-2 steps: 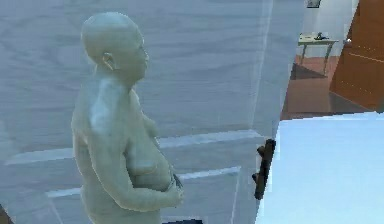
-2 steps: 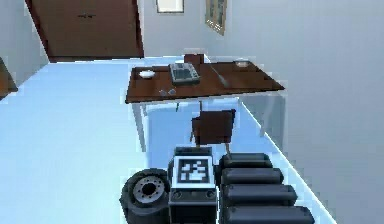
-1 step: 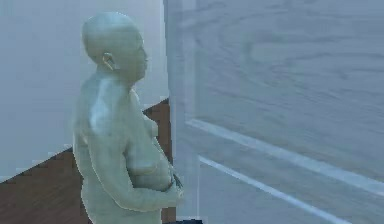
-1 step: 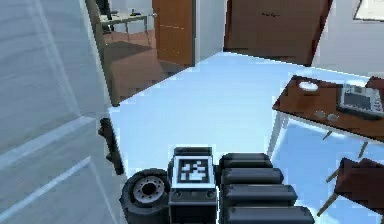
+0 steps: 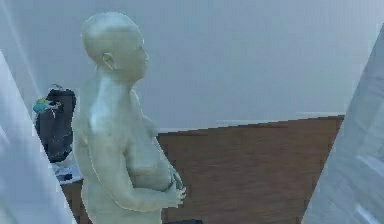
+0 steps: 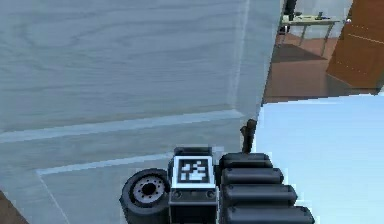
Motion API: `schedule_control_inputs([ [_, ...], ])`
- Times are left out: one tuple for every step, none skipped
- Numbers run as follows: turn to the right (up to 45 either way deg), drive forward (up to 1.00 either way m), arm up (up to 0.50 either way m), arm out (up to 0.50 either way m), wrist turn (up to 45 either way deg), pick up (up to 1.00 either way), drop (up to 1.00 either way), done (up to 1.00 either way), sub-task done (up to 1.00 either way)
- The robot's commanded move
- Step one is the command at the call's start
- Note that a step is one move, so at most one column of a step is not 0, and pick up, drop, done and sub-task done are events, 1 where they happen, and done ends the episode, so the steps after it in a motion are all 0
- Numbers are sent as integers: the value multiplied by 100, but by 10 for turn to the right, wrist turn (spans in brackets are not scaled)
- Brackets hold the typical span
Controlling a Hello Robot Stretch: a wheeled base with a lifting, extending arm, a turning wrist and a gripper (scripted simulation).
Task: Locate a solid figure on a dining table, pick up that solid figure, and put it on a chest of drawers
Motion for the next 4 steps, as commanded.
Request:
schedule_control_inputs([
  [-60,0,0,0,0,0,0,0,0],
  [0,30,0,0,0,0,0,0,0],
  [270,0,0,0,0,0,0,0,0],
  [0,45,0,0,0,0,0,0,0],
])
